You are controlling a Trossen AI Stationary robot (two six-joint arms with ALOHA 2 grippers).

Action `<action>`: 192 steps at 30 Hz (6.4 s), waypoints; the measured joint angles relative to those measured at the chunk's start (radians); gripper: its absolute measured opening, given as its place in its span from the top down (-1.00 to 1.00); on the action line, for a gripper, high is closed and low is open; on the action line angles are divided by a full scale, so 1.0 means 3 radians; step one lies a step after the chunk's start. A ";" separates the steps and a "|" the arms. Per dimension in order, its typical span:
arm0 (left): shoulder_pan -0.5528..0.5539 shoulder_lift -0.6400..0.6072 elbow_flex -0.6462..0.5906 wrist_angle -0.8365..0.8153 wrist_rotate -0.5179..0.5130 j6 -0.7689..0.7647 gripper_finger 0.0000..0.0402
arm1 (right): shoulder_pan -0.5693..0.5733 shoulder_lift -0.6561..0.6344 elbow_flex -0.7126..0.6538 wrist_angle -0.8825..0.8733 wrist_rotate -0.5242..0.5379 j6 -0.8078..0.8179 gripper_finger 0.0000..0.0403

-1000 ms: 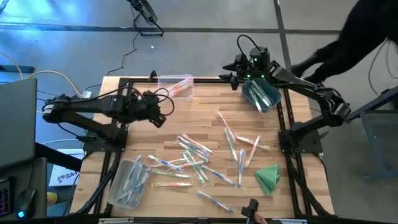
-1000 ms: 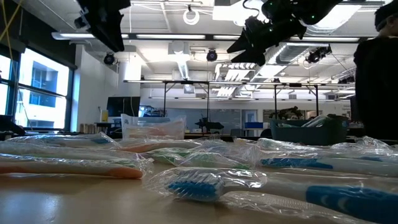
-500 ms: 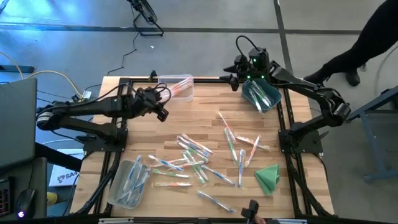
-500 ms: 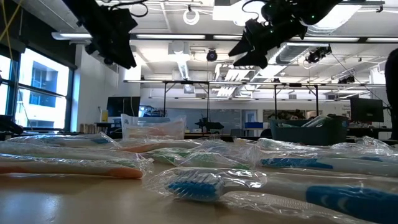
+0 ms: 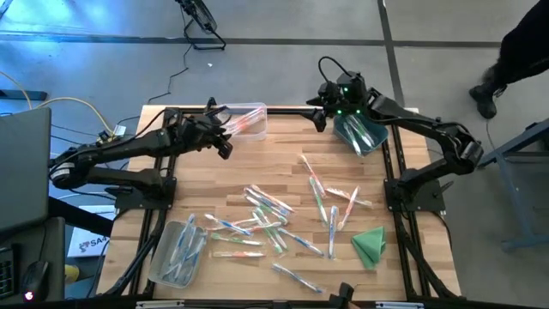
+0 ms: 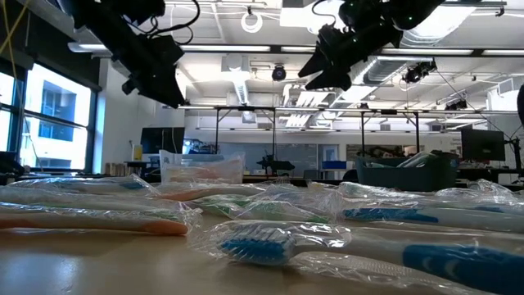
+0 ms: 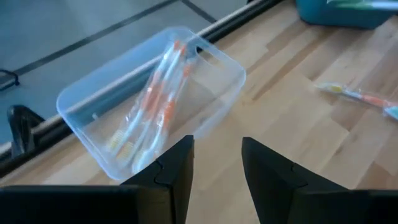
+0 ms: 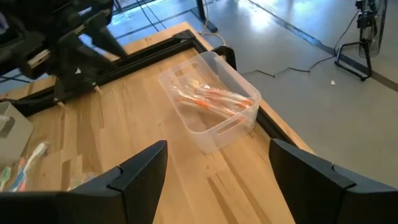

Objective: Pick & Place Toothbrushes
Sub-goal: Put the orange toothbrush into the transparent bin

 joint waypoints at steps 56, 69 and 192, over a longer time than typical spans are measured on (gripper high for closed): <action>0.0568 0.0001 -0.0548 0.1478 0.0386 0.0139 0.34 | 0.0382 0.0000 0.0000 -0.1219 0.0495 0.0874 -0.36; 0.0568 0.0001 -0.0548 0.1478 0.0380 0.0112 0.34 | 0.0802 0.0072 -0.0001 -0.1474 0.1220 0.1355 -0.36; 0.0561 0.0616 -0.0546 0.3038 0.1100 -0.0517 0.34 | 0.0064 0.0565 -0.0001 0.1688 -0.0310 0.0868 0.95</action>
